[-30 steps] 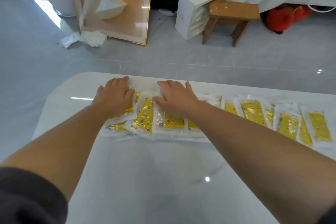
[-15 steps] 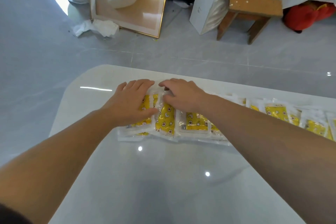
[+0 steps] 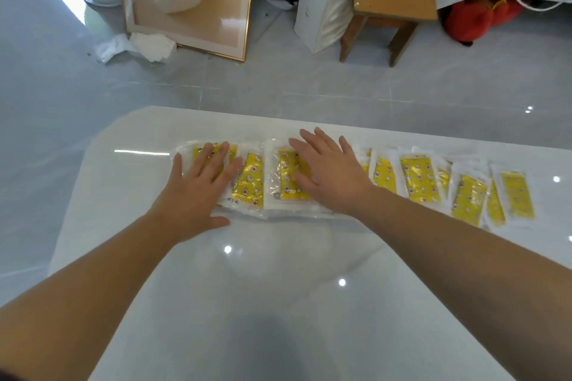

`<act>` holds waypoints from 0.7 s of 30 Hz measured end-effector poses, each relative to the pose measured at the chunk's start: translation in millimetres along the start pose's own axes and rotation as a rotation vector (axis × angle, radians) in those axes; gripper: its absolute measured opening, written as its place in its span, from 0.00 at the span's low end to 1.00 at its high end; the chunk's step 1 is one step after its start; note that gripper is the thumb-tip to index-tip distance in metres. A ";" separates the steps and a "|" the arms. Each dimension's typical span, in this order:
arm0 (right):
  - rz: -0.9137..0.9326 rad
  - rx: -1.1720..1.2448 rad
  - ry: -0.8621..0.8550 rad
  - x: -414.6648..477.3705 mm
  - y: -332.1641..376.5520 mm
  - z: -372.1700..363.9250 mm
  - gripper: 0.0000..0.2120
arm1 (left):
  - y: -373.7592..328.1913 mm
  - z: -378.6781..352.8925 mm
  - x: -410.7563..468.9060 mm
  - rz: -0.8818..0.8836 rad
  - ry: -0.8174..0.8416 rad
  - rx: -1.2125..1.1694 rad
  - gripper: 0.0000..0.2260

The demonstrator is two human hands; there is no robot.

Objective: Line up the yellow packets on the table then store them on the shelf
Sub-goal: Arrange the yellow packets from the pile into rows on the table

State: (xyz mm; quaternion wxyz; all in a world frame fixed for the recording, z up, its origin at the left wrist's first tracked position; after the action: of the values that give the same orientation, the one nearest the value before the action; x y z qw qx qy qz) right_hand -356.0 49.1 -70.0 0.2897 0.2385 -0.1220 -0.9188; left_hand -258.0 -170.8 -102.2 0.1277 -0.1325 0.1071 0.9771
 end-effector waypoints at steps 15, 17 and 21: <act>-0.247 0.093 -0.052 -251.5 -114.9 -53.7 0.27 | -277.7 108.3 -33.1 -0.043 -0.161 -0.450 0.24; -0.266 0.132 -0.038 -281.4 -141.5 -61.4 0.29 | -328.8 108.6 -34.2 -0.021 -0.124 -0.499 0.23; -0.289 0.159 0.013 -350.0 -198.9 -73.9 0.27 | -434.0 102.4 -41.9 0.049 -0.006 -0.622 0.20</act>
State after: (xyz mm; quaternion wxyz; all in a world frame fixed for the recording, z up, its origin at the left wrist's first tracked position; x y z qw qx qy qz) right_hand -161.3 409.0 -76.7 0.1354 0.2816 -0.1571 -0.9368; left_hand -122.0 254.6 -69.8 0.0576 -0.1595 -0.1943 0.9662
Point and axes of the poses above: each hand's wrist, its own x-axis towards the middle knuckle, its own z-axis out of the back of the hand, y = z × x, the point moved 4 cm from there along x, towards the middle knuckle, and after that the axes turned 7 degrees about x, right-handed, at the moved point
